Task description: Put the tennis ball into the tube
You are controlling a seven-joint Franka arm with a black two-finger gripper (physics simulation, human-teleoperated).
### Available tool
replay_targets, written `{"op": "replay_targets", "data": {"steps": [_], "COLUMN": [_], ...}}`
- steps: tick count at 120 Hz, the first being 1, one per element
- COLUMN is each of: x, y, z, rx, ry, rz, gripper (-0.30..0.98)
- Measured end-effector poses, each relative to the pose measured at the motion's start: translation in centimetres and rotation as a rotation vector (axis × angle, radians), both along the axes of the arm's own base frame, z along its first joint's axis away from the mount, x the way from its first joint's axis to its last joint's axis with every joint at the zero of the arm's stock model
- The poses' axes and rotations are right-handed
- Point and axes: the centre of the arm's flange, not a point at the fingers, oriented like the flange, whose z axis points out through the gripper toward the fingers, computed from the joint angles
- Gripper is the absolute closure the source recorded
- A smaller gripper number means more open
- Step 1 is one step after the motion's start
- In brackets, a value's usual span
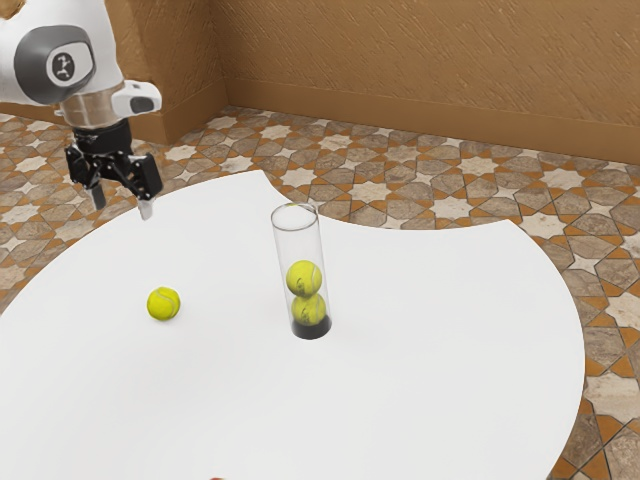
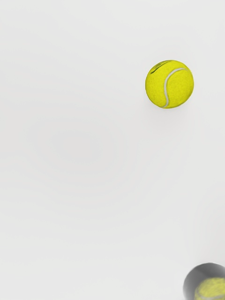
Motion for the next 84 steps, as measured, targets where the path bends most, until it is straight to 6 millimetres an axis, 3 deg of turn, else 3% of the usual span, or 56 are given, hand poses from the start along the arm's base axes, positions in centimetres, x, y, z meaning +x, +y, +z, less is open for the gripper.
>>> {"op": "replay_targets", "data": {"steps": [13, 39, 68, 84], "x": [0.5, 3.7, 6.5, 7.6], "y": [1.6, 5.4, 7.8, 8.7], "z": [-3.3, -9.0, -14.0, -15.5], "rx": [0.005, 0.015, 0.023, 0.025], "ry": [-0.024, -0.081, -0.095, -0.096], "rz": [0.022, 0.05, 0.029, 0.017], "gripper": [0.0, 0.0, 0.0, 0.0]}}
